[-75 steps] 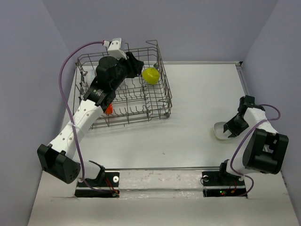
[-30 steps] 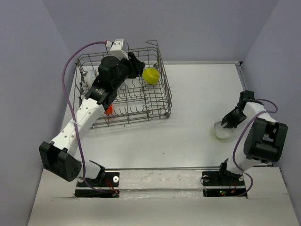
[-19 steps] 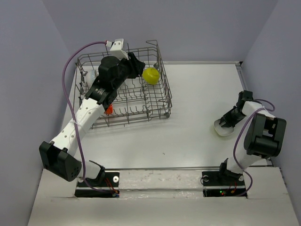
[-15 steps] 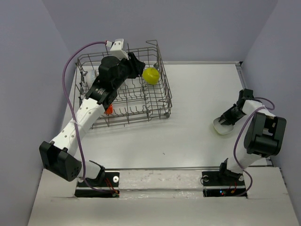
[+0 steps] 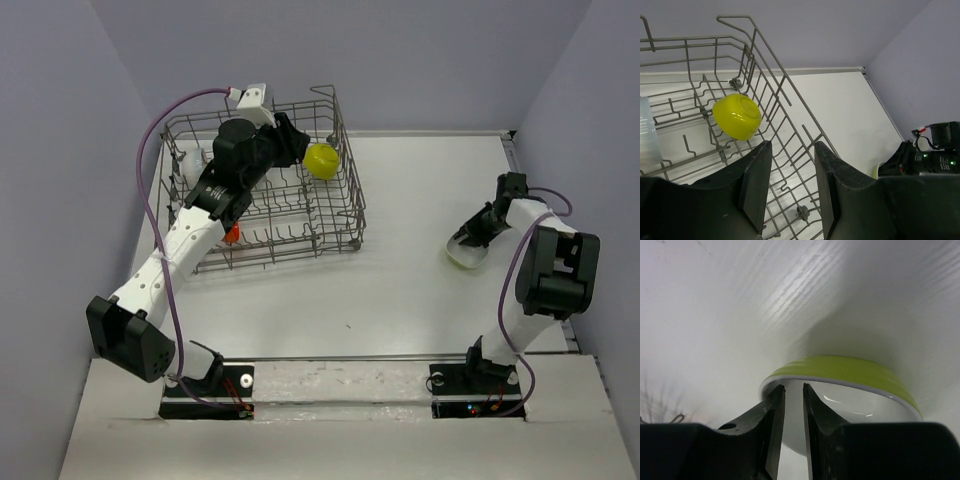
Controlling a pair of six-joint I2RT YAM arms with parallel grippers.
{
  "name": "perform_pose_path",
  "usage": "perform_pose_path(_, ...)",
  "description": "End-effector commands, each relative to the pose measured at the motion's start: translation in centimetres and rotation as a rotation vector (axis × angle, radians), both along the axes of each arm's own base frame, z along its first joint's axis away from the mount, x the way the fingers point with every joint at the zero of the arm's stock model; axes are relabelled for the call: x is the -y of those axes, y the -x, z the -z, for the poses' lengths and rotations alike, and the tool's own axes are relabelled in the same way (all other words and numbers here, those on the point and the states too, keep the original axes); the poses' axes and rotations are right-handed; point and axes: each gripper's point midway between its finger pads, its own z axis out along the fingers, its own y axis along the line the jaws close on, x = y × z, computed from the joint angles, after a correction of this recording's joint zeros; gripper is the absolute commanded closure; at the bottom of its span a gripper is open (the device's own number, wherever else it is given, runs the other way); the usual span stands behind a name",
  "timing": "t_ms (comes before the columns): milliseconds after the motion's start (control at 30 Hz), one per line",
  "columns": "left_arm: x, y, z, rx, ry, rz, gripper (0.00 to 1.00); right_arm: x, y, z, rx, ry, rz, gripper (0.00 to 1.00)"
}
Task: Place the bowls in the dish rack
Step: Move the bowl to the center of the board.
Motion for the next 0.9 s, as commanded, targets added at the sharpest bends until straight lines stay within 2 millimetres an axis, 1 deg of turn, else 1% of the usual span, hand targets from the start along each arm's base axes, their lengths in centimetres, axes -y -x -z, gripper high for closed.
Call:
perform_pose_path(0, 0.1, 0.2, -2.7, 0.074, 0.024, 0.006, 0.51, -1.2, -2.6, -0.9, 0.056, -0.002, -0.023, 0.73)
perform_pose_path(33, 0.2, 0.3, -2.6, 0.073, 0.022, 0.008, 0.51, -1.4, -3.0, -1.3, 0.068, 0.002, -0.031, 0.73)
perform_pose_path(67, 0.2, 0.3, -2.6, 0.073, 0.022, 0.008, 0.51, -1.3, -3.2, -1.4, 0.071, 0.009, -0.029, 0.73)
perform_pose_path(200, 0.2, 0.3, -2.8, 0.075, 0.022, 0.006, 0.51, -0.9, -3.6, -3.2, 0.099, 0.038, -0.034, 0.73)
perform_pose_path(267, 0.3, 0.3, -2.7, 0.073, 0.022, 0.009, 0.51, -0.8, -3.8, -5.0, 0.129, 0.050, -0.043, 0.73)
perform_pose_path(300, 0.3, 0.3, -2.7, 0.074, 0.021, 0.010, 0.51, -0.6, -3.9, -5.6, 0.139, 0.060, -0.042, 0.73)
perform_pose_path(400, 0.4, 0.4, -2.7, 0.073, 0.020, 0.013, 0.51, -0.1, -3.5, -7.8, 0.161, 0.099, -0.042, 0.72)
perform_pose_path(433, 0.5, 0.4, -2.6, 0.071, 0.019, 0.014, 0.51, 0.0, -3.0, -8.1, 0.149, 0.107, -0.039, 0.72)
perform_pose_path(467, 0.5, 0.5, -2.7, 0.072, 0.018, 0.016, 0.51, 0.4, -2.7, -8.9, 0.158, 0.135, -0.022, 0.72)
perform_pose_path(533, 0.6, 0.5, -2.9, 0.076, 0.015, 0.018, 0.51, 0.9, -1.8, -9.4, 0.147, 0.167, 0.001, 0.72)
perform_pose_path(567, 0.7, 0.6, -2.7, 0.071, 0.007, 0.020, 0.51, 1.6, -1.3, -10.4, 0.164, 0.210, 0.023, 0.71)
perform_pose_path(700, 1.3, 1.0, -3.0, 0.079, -0.007, 0.033, 0.51, 3.0, 0.6, -10.7, 0.152, 0.283, 0.063, 0.69)
perform_pose_path(767, 1.9, 1.1, -2.7, 0.071, -0.021, 0.046, 0.51, 3.6, 1.8, -9.6, 0.114, 0.298, 0.075, 0.69)
perform_pose_path(833, 3.2, 1.7, -2.7, 0.075, -0.032, 0.073, 0.51, 4.5, 2.7, -9.4, 0.106, 0.311, 0.094, 0.69)
perform_pose_path(867, 3.7, 1.8, -2.7, 0.076, -0.037, 0.077, 0.51, 4.9, 3.5, -8.7, 0.085, 0.320, 0.107, 0.69)
